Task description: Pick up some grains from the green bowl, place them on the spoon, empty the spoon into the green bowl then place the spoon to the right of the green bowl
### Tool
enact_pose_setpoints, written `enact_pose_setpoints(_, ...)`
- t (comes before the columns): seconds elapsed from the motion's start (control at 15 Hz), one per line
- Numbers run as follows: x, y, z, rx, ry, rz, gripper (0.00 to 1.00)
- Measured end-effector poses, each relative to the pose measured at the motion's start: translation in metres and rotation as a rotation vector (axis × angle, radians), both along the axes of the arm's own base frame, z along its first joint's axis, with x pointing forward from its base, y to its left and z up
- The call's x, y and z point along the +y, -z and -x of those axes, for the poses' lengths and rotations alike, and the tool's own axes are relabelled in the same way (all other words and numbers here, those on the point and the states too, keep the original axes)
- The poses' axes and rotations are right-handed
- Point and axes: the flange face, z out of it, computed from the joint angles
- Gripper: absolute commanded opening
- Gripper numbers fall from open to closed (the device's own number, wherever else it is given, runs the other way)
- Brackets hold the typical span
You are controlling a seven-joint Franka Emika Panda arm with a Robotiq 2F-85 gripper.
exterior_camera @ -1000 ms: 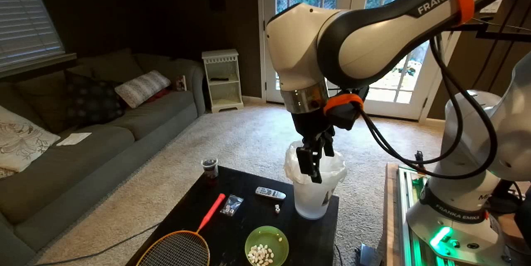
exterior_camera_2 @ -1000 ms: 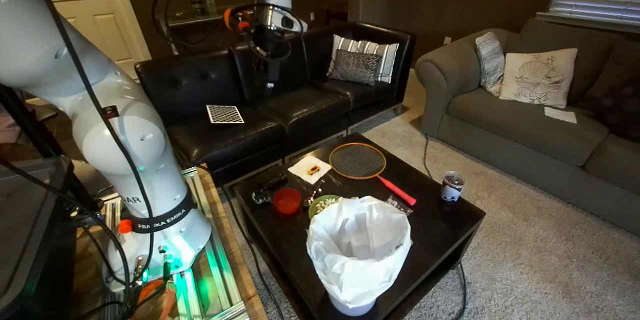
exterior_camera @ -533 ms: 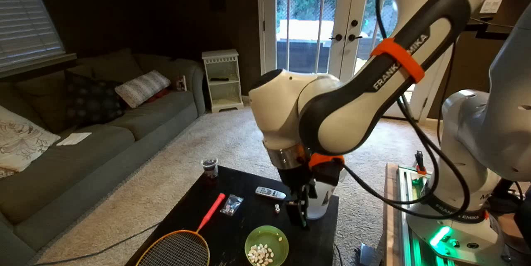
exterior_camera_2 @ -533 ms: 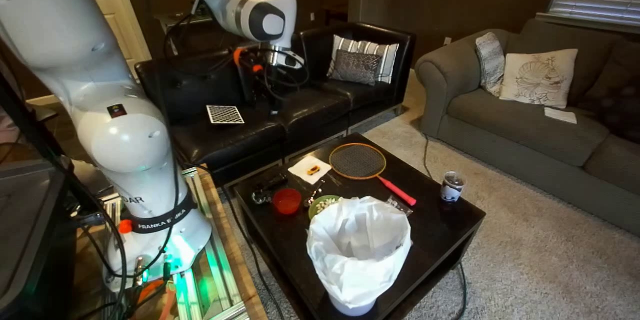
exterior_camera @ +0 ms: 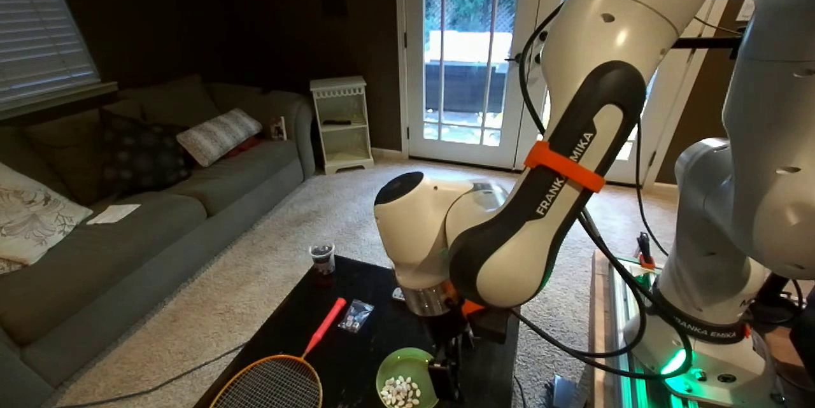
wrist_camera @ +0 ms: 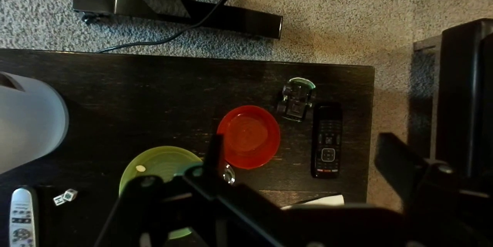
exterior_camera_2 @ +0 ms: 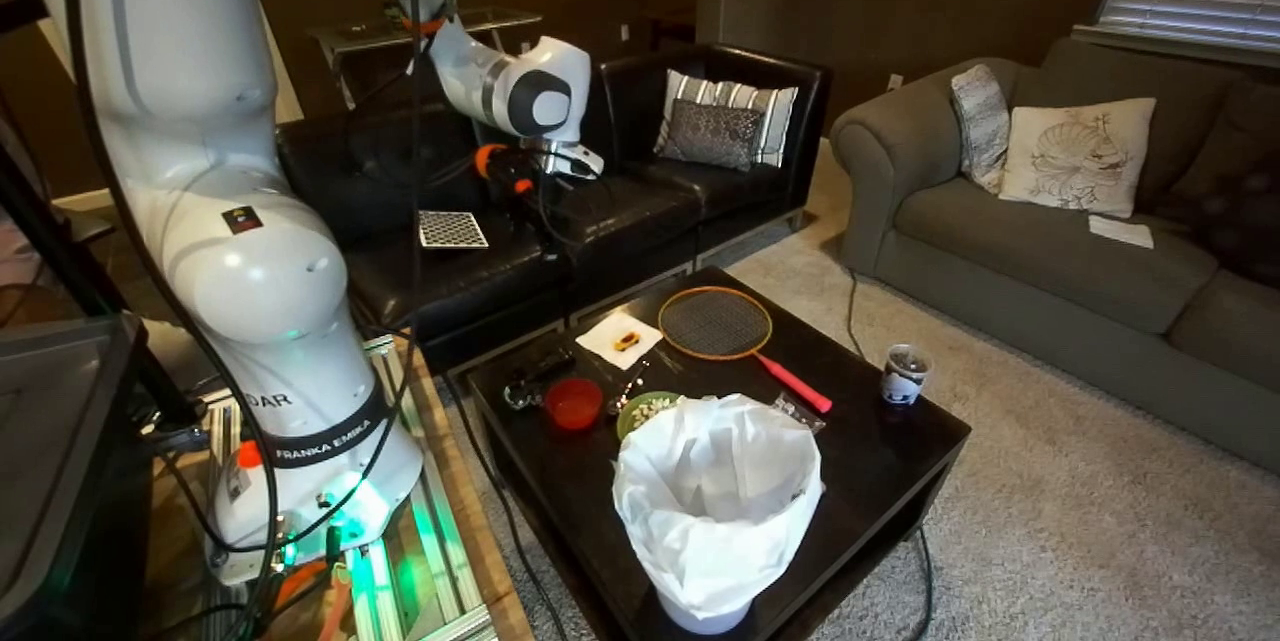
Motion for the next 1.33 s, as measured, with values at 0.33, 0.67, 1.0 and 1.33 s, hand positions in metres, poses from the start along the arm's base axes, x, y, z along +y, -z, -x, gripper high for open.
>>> enact_pose_setpoints(0.33,-0.003,-0.001,-0.002,-0.011,-0.002,0.004,1.00)
enact_pose_setpoints(0.67,-0.006,0.048,-0.010,-0.016,-0.164,0.078,1.00)
enact_pose_setpoints(1.0,0.003,0.115,-0.043,-0.053,-0.370,0.162,1.00)
enact_pose_setpoints(1.33,0.005,0.162,-0.077,-0.086,-0.400,0.165,1.00)
